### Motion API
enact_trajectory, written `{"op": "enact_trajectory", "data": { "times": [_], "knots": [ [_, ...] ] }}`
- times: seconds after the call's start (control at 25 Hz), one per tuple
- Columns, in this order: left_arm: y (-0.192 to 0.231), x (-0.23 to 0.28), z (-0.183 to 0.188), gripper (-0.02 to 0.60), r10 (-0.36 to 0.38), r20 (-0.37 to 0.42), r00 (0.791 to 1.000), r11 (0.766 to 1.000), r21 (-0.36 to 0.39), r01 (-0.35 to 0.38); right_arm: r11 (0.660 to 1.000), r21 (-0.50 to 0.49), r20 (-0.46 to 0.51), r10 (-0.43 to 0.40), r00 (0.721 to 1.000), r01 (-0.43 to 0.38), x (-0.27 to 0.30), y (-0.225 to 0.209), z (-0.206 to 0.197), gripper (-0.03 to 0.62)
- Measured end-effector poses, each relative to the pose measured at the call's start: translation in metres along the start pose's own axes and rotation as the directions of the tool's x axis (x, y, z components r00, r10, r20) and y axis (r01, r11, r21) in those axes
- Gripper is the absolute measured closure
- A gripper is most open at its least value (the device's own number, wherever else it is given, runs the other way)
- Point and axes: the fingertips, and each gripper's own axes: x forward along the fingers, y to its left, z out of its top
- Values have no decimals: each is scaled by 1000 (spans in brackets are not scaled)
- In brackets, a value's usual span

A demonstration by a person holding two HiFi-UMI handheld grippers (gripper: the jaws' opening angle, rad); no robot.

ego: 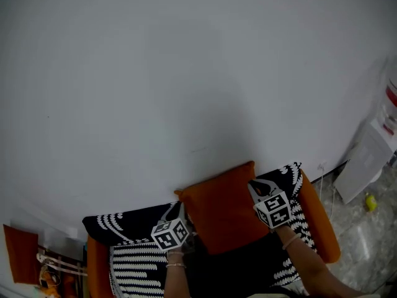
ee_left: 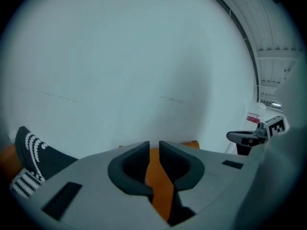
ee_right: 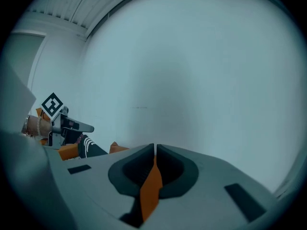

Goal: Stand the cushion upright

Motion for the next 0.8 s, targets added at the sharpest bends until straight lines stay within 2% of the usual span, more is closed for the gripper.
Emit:
{"op": "enact_trajectory", "data": {
  "times": [0.8],
  "knots": [
    [-97, -131, -15, 553, -27, 107, 994, 995, 95, 17, 999, -34, 104, 39, 994, -36, -144, 39, 16, 585]
  ]
}}
